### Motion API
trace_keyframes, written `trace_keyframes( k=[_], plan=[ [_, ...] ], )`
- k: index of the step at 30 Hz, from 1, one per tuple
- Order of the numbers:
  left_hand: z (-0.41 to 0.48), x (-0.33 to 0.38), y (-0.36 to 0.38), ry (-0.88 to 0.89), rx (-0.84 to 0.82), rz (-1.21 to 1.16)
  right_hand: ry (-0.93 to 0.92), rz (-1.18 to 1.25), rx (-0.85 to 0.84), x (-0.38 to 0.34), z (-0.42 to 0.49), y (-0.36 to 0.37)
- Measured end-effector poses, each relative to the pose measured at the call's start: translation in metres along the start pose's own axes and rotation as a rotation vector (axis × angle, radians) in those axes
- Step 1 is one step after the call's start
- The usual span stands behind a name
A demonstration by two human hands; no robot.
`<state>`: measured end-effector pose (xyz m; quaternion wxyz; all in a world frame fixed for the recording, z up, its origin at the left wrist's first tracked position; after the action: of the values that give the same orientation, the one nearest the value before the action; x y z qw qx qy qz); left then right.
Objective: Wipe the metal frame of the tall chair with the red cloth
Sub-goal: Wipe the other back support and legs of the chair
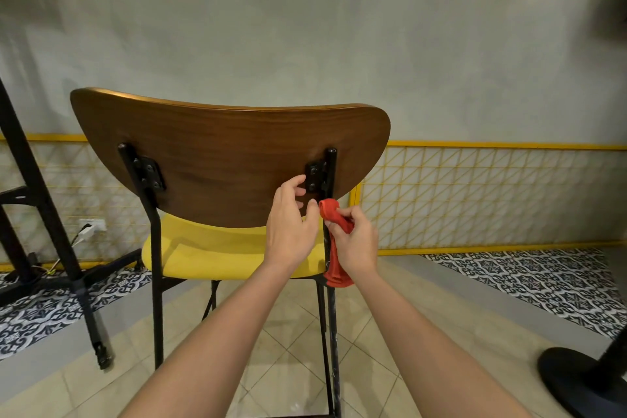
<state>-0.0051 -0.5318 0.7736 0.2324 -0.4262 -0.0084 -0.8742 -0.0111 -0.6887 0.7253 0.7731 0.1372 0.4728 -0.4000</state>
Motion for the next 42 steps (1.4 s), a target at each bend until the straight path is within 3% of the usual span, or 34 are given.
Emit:
trace_keyframes(
  k=[8, 17, 22, 27, 35, 42],
  plan=[
    [-0.001, -0.012, 0.004, -0.029, 0.004, -0.008, -0.202, 0.125, 0.185, -0.052, 0.006, -0.019],
    [-0.004, -0.025, 0.003, -0.056, -0.017, 0.012, -0.35, -0.292, 0.01, -0.029, -0.01, 0.007],
    [-0.004, -0.027, 0.004, -0.041, -0.017, 0.013, -0.489, -0.198, 0.19, -0.061, -0.011, -0.008],
    [-0.004, -0.027, 0.006, -0.055, -0.018, 0.017, -0.632, -0.304, 0.169, -0.067, -0.011, -0.002],
    [-0.018, -0.045, 0.012, -0.11, -0.094, 0.079, -0.553, -0.487, -0.091, -0.029, -0.02, 0.018],
    [-0.016, -0.042, 0.015, -0.095, -0.097, 0.068, -0.568, -0.284, 0.124, -0.045, -0.015, -0.004]
  ],
)
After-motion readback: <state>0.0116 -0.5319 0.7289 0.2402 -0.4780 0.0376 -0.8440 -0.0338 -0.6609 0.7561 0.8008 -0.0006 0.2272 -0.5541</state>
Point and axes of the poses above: each hand's wrist, its own z-axis towards the middle knuckle, its own y-axis out of the palm, x = y × z, the point moved 10 cm from there along z, towards the middle knuckle, and after that the axes turned 13 degrees about x, right-handed, at the moved point
